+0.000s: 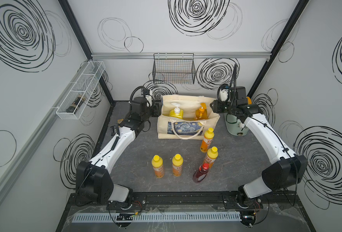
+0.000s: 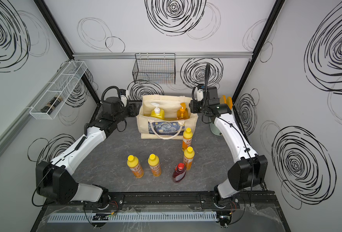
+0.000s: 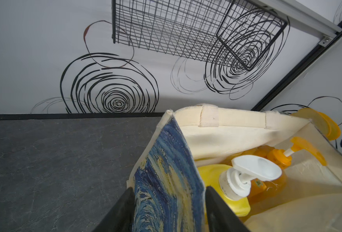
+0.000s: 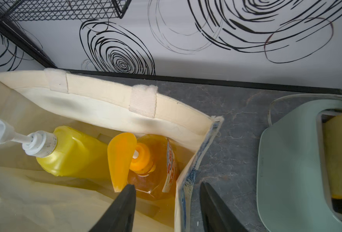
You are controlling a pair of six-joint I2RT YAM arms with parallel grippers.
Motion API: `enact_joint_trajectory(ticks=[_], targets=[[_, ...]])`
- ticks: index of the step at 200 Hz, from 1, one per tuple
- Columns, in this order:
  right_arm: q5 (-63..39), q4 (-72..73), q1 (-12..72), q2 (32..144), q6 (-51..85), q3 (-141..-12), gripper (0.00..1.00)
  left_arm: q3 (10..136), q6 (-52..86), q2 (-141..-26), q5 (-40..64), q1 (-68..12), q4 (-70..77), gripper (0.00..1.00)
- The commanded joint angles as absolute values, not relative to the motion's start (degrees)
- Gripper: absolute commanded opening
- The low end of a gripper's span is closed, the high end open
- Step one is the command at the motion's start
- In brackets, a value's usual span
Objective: Pack dish soap into the shopping bag
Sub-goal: Adjust the shopping bag at the center of the board.
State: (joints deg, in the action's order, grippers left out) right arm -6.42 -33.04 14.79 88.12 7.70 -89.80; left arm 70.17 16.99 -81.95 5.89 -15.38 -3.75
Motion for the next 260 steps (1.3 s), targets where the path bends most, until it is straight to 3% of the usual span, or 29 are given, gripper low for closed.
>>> enact_joint_trajectory(ticks=[1, 45, 75, 92, 143, 149, 203, 208, 236, 260], targets=[[-4.49, -34.53, 14.61, 89.32, 7.44, -90.49, 0.52, 70.97, 16.3, -82.82, 5.66, -15.71, -0.87, 0.52], [-3.13, -35.16, 15.29, 92.68, 7.5, -91.52, 0.33, 69.82, 15.88, -82.59, 5.78, -15.84, -0.06, 0.27], [-2.91, -34.87, 15.77, 93.96, 7.21, -92.68, 0.08, 67.47, 16.26, -81.26, 5.99, -15.09, 0.97, 0.16], [-2.52, -34.56, 16.45, 93.67, 6.65, -93.91, 0.0, 66.09, 16.49, -80.36, 5.91, -15.16, 1.59, 0.11], [0.37, -33.8, 19.12, 91.82, 5.89, -98.7, 0.0, 60.92, 17.66, -73.79, 4.32, -15.0, 3.8, 0.05], [0.72, -33.62, 19.22, 91.59, 5.8, -99.08, 0.0, 60.3, 17.91, -72.94, 4.09, -15.03, 4.16, 0.0], [2.41, -32.64, 18.73, 89.56, 5.28, -99.55, 0.0, 59.31, 18.63, -71.59, 5.24, -16.49, 5.09, 0.03], [2.46, -32.7, 18.53, 89.5, 5.27, -99.07, 0.0, 59.41, 18.5, -71.95, 5.27, -16.73, 4.95, 0.08], [2.13, -32.17, 17.57, 88.35, 5.19, -95.14, 0.08, 58.82, 18.63, -73.53, 5.38, -17.17, 4.68, 0.18], [2.04, -32.34, 17.43, 87.26, 5.16, -92.51, 0.24, 58.27, 17.77, -73.91, 3.5, -18.27, 3.28, 0.48]])
